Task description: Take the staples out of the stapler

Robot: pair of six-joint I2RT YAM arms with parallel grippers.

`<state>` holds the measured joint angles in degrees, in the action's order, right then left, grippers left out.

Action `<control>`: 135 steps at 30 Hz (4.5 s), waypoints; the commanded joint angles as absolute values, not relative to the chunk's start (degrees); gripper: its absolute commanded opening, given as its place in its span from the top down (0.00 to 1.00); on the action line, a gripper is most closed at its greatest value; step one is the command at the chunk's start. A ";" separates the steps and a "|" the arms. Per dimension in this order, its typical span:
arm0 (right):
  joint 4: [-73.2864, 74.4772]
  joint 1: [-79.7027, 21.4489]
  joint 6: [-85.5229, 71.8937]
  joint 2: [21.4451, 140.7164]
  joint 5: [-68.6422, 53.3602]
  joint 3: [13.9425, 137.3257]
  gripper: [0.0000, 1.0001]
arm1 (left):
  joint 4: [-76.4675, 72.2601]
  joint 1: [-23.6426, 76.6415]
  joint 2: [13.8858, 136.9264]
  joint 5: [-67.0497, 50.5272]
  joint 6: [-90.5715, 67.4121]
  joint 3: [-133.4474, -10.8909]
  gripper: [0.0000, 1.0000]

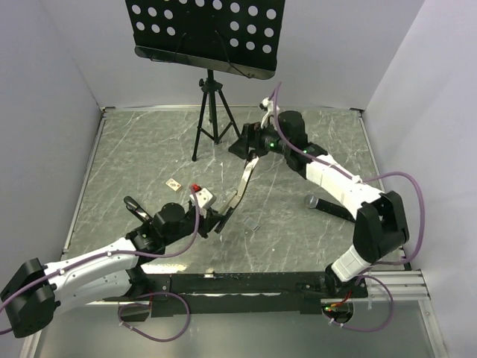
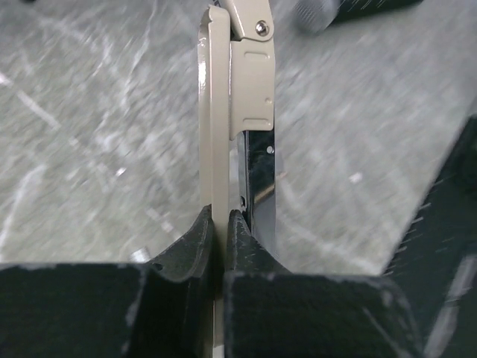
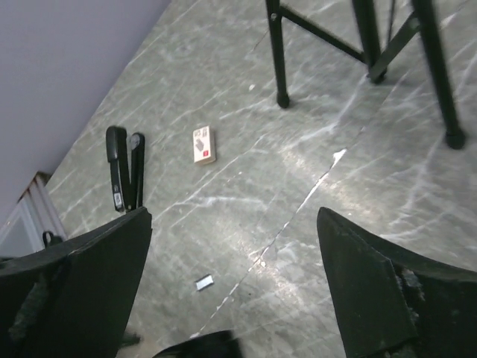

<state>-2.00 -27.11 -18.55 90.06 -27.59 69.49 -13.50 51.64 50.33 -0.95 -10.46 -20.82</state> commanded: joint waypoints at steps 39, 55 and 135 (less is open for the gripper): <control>8.35 -40.78 -43.94 63.18 -12.04 53.00 0.37 | -26.72 52.29 47.55 -1.49 -47.11 -26.89 0.99; 6.51 -42.89 -44.91 65.92 -10.55 54.05 0.93 | -28.75 52.29 46.41 -3.25 -46.58 -25.66 0.98; 31.02 -11.43 -18.72 98.01 0.35 68.91 0.48 | 31.38 0.09 73.30 26.36 -55.72 -44.39 0.24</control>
